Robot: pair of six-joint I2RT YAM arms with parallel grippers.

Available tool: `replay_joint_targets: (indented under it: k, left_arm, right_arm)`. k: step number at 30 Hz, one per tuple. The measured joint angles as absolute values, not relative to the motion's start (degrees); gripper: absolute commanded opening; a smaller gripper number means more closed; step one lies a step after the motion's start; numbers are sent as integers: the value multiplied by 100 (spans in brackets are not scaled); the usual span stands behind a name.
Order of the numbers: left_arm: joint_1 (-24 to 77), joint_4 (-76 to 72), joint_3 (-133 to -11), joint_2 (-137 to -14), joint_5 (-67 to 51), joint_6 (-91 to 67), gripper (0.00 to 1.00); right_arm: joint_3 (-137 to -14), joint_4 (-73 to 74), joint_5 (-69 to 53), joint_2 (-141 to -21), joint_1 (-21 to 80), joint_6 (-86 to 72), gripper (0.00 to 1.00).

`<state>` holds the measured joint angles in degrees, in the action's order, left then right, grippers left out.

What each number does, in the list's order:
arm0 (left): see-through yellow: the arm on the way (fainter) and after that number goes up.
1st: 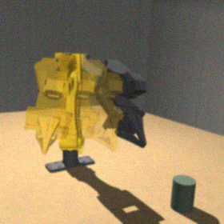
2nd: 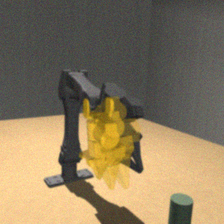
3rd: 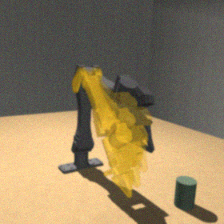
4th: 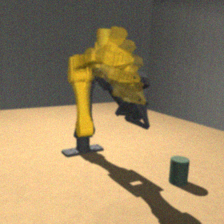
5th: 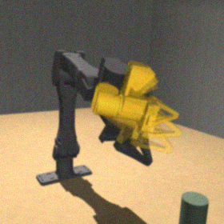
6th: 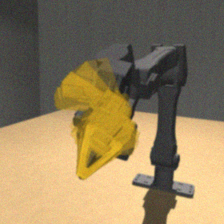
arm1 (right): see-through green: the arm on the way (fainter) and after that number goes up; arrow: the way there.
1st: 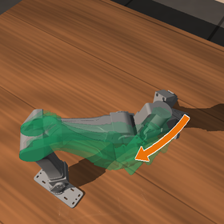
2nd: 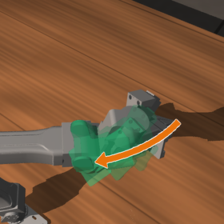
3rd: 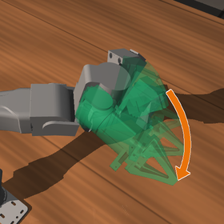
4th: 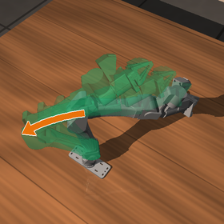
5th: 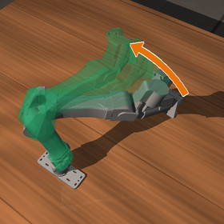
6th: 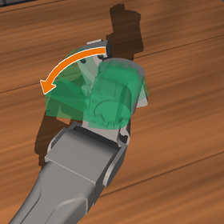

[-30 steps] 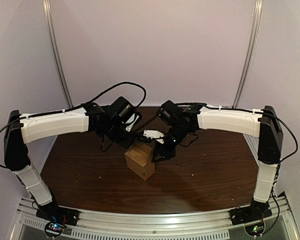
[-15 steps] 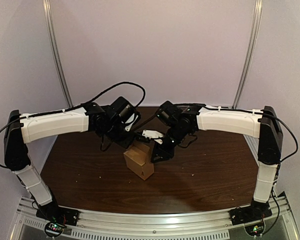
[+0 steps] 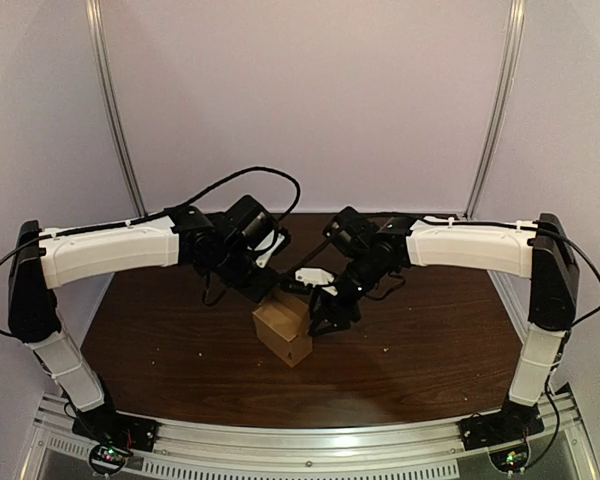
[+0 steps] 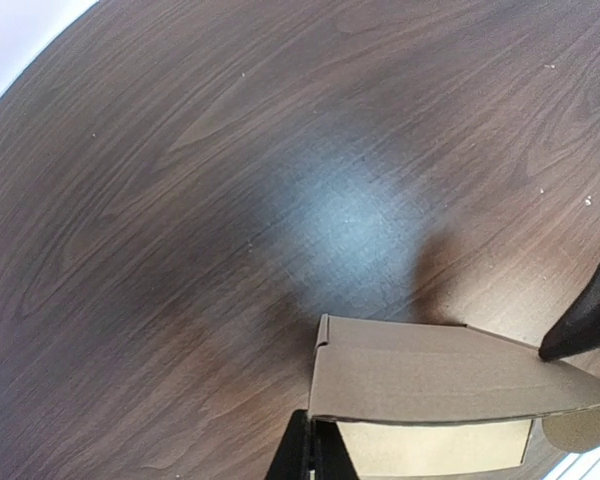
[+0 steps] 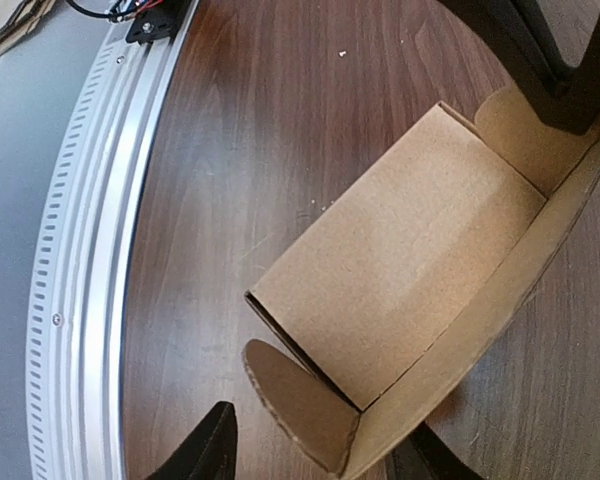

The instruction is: Fold the paper box

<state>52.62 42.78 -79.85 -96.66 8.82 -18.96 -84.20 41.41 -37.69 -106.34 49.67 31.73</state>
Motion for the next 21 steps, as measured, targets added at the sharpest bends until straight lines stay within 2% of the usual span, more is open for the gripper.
replay_joint_targets:
  k: [3, 6, 14, 21]
  left_arm:
    - [5273, 4311, -8003, -9666, 847, -1896, 0]
    - [5273, 4316, -8005, -9666, 808, -1898, 0]
    - [5273, 4335, -8016, -9668, 773, -1898, 0]
    - [5273, 4338, -8016, -9668, 766, -1898, 0]
  right_arm:
    - [-8405, 4211, -3872, -10501, 4958, 3500, 59]
    - [-8324, 4202, -3896, -10320, 4952, 3660, 60]
    - [-8093, 3509, -3583, -10071, 4952, 3188, 48]
    - [-7854, 3017, -3439, -10071, 4989, 2917, 46]
